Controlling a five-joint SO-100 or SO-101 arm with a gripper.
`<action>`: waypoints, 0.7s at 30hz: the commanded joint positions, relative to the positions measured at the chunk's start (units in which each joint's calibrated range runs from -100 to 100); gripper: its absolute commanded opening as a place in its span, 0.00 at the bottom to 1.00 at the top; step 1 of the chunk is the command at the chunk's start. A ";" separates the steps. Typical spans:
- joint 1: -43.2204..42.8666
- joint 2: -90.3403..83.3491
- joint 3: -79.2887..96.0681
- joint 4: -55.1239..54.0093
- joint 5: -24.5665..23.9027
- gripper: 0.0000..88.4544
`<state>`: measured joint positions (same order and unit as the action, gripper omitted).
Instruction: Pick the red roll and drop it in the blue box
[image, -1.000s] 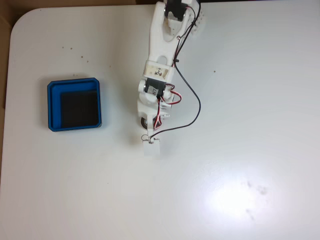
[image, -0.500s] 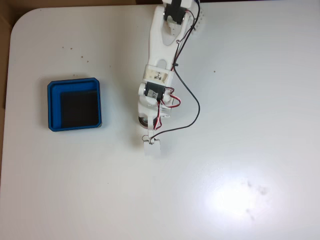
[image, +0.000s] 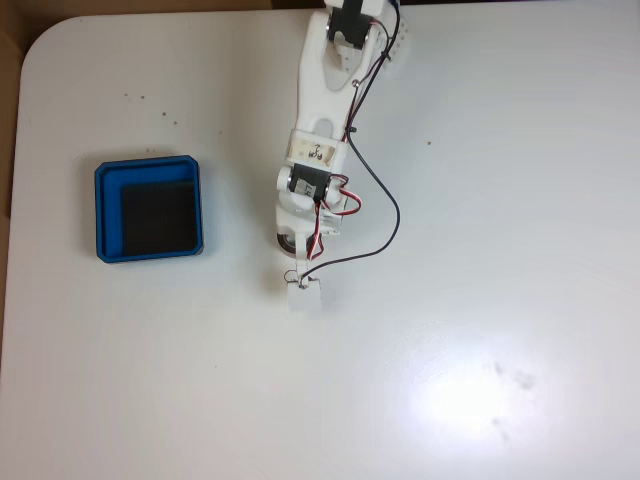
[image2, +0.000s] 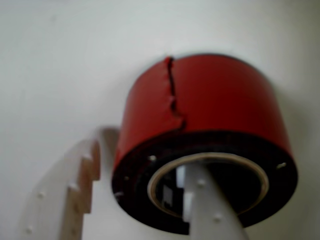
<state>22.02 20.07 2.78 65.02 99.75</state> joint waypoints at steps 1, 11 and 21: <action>0.40 -0.42 -2.87 0.24 0.25 0.05; 0.60 -0.92 -3.32 0.24 0.25 0.03; 0.70 -1.59 -3.50 -0.01 0.25 0.02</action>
<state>22.02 20.07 2.78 65.02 99.75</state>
